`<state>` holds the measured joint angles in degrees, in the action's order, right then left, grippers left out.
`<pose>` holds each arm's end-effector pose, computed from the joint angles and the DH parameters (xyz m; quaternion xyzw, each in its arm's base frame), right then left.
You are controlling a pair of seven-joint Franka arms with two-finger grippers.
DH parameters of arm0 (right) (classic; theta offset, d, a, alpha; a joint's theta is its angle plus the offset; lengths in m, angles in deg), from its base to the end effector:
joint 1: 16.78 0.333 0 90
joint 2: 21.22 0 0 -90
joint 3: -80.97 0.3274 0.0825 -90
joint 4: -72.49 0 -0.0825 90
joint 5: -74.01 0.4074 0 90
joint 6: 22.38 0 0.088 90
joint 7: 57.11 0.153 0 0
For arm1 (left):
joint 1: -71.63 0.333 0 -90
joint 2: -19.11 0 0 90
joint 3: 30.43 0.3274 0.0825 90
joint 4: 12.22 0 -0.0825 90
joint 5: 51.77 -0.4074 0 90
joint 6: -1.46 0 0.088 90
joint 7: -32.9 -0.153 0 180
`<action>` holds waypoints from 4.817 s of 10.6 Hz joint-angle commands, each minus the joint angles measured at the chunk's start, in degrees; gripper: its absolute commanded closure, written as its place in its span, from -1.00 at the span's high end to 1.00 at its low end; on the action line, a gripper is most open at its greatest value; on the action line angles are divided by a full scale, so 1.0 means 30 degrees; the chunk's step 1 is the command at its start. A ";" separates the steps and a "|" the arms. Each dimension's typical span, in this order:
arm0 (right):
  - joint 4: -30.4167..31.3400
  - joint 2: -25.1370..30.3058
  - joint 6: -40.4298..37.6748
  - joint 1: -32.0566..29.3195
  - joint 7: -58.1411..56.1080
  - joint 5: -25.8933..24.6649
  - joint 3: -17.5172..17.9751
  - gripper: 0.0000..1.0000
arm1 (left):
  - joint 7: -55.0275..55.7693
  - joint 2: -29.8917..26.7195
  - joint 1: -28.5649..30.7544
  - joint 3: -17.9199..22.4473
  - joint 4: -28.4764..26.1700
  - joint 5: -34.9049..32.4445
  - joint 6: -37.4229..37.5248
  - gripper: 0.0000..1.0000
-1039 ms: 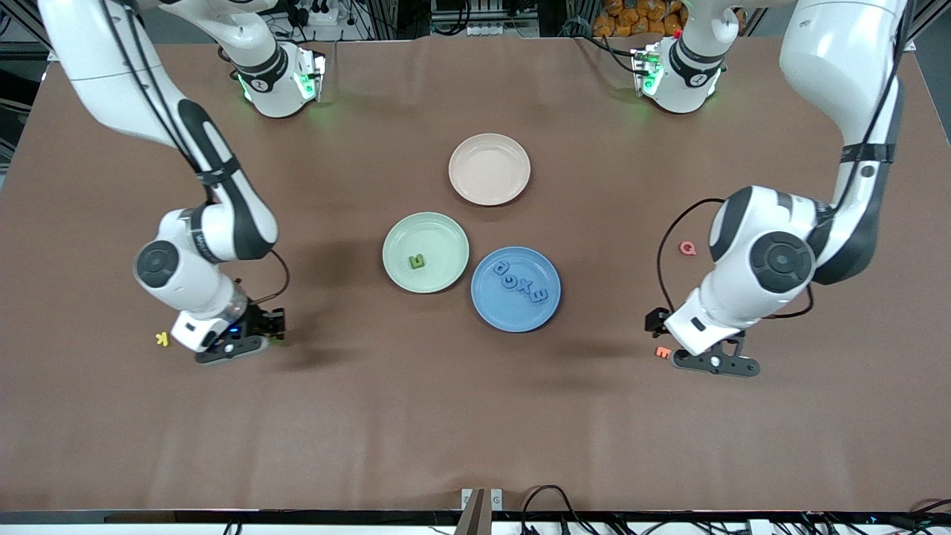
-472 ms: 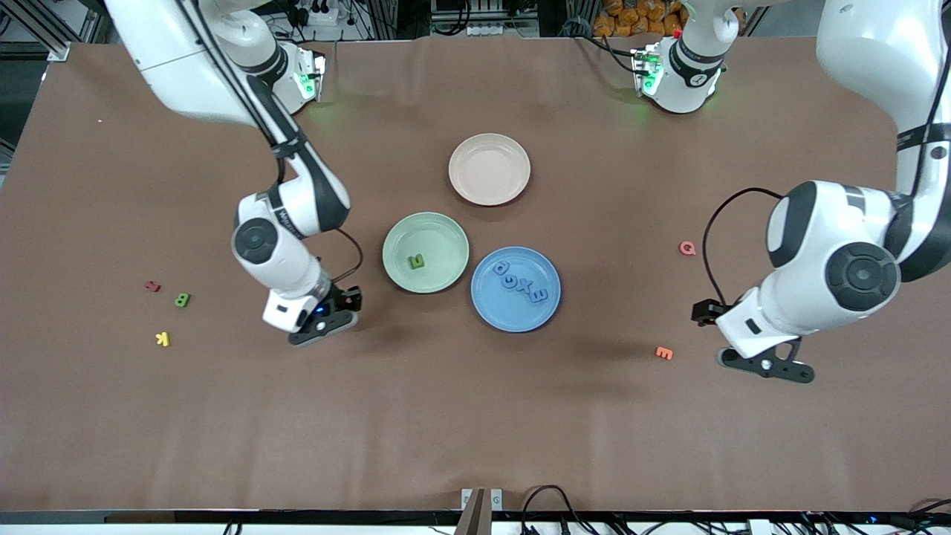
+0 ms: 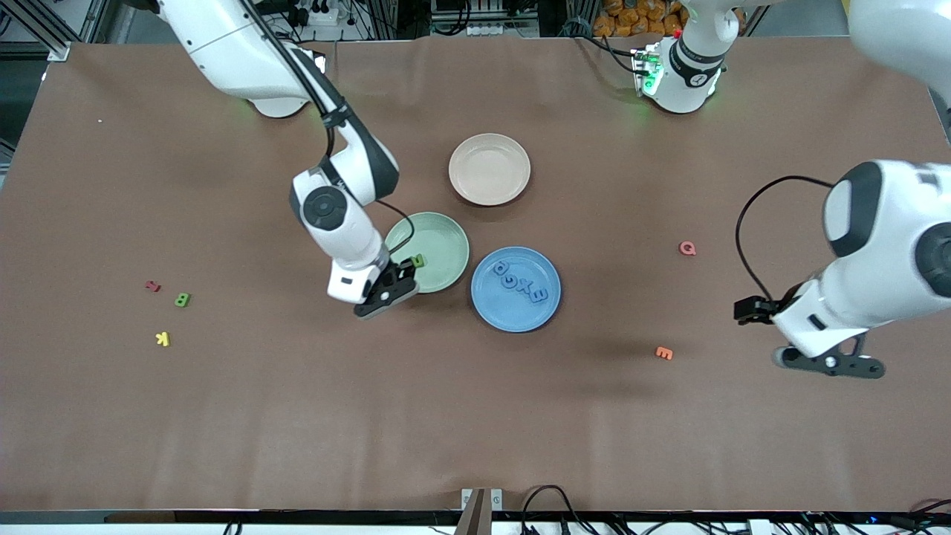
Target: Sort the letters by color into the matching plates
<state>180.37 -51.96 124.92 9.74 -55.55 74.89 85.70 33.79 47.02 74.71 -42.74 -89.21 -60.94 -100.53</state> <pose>0.5819 0.3514 0.1843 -0.9669 -0.2423 -0.0662 0.0458 0.7181 -0.0700 0.4074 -0.9962 0.0797 0.0174 0.0294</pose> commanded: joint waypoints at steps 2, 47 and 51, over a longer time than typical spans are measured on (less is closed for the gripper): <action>0.0309 0.0082 -0.0407 0.1471 0.1062 -0.0264 -0.0111 -0.88 | -0.0297 -0.1390 0.0498 0.0295 -0.0206 0.0686 0.0921 1.00; 0.2473 -0.0479 -0.0291 -1.3965 -0.2540 0.0498 -0.1752 1.00 | -0.1176 -0.8864 -0.1495 0.2494 -0.3693 0.2882 0.3382 1.00; 0.3354 0.0343 -0.0321 -1.4317 -0.2716 0.0469 -0.1722 1.00 | -0.1234 -0.8893 -0.1407 0.2523 -0.3664 0.3059 0.3382 1.00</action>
<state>187.02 -54.17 123.49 -31.65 -63.40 75.66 79.66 29.52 19.79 70.39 -35.11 -101.83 -51.03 -91.70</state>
